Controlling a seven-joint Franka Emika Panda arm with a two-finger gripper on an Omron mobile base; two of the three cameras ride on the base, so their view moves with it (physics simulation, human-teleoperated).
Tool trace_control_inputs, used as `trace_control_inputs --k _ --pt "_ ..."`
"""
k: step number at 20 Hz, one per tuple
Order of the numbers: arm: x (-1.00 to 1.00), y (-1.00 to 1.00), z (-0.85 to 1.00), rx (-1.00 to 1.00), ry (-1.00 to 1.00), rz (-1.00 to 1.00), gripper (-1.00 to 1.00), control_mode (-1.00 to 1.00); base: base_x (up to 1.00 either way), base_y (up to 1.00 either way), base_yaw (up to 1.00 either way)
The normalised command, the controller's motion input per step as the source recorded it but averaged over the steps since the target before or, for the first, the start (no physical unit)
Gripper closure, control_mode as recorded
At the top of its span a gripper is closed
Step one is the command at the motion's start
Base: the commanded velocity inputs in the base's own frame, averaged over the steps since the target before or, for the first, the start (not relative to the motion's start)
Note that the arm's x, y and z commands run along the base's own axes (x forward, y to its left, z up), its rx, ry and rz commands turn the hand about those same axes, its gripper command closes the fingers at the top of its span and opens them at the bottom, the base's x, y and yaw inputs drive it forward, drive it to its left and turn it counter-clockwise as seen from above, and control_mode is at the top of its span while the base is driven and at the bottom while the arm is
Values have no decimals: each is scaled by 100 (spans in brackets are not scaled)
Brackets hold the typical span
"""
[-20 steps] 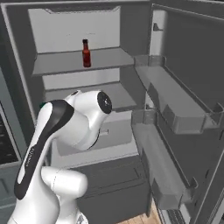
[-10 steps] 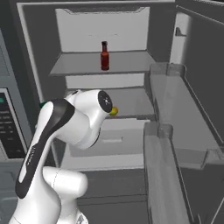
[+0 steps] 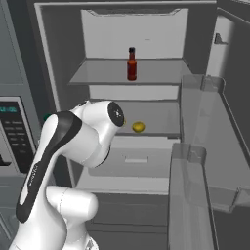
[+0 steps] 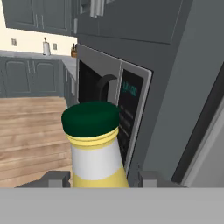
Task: Place the condiment bottle and mustard from the counter to the top shelf of the fridge. If the existing items in the fridge are on the top shelf, move them to other shelves.
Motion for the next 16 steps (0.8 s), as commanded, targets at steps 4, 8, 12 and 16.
trace_control_inputs --k 4,8,12,16 --pt "0 0 0 0 0 0 100 100 31 0 10" --pt "0 0 0 0 0 0 100 100 42 1 2" --pt "0 0 0 0 0 0 100 100 52 2 0" --pt "34 -1 59 4 0 -11 100 -100 0 0 0"
